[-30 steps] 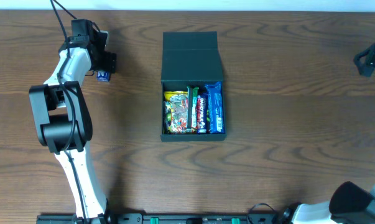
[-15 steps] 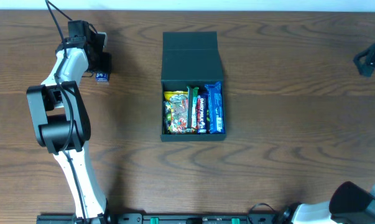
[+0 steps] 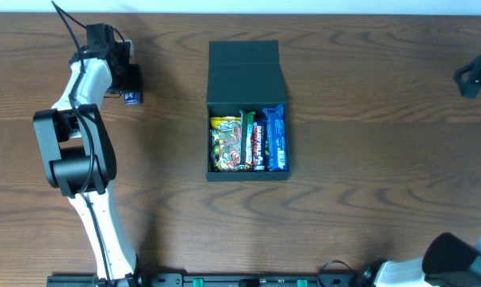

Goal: Pack container
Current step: 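Grasp the blue Eclipse mint tin with the left gripper, then carry the Eclipse tin into the box's left side and release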

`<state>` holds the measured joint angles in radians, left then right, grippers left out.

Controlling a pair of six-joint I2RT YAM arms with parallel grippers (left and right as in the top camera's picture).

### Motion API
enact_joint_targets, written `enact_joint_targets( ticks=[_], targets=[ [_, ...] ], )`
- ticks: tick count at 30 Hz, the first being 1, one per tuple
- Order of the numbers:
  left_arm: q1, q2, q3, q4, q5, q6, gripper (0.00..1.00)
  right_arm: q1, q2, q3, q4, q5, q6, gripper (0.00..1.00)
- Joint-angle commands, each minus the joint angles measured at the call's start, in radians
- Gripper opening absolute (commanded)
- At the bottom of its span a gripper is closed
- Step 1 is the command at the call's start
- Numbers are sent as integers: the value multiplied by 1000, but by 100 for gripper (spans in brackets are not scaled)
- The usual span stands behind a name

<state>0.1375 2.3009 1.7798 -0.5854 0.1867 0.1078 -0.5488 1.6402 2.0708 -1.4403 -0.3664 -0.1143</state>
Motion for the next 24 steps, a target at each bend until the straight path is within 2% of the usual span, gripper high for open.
enact_joint_targets(
  ticks=[1,5,10,18,21,24],
  targets=[
    [3,-13,90,-48,24,-72,6,0,-2,-6,4,3,-14,99],
    [-23,-68,171,-172,18,-97,6,0,-2,-6,14,3,-14,99],
    [-123,-176,204,-296,-67,-168,6,0,-2,-6,35,3,-14,99],
    [-351,-278,203,-523,-55,-359,6,0,-2,-6,46,3,-14,99],
    [-453,-282,203,-612,-21,-355,6,0,-2,-6,50,3,-14,99],
    [-564,-288,188,-634,-29,-352,6,0,-2,-6,51,3,-14,99]
  ],
)
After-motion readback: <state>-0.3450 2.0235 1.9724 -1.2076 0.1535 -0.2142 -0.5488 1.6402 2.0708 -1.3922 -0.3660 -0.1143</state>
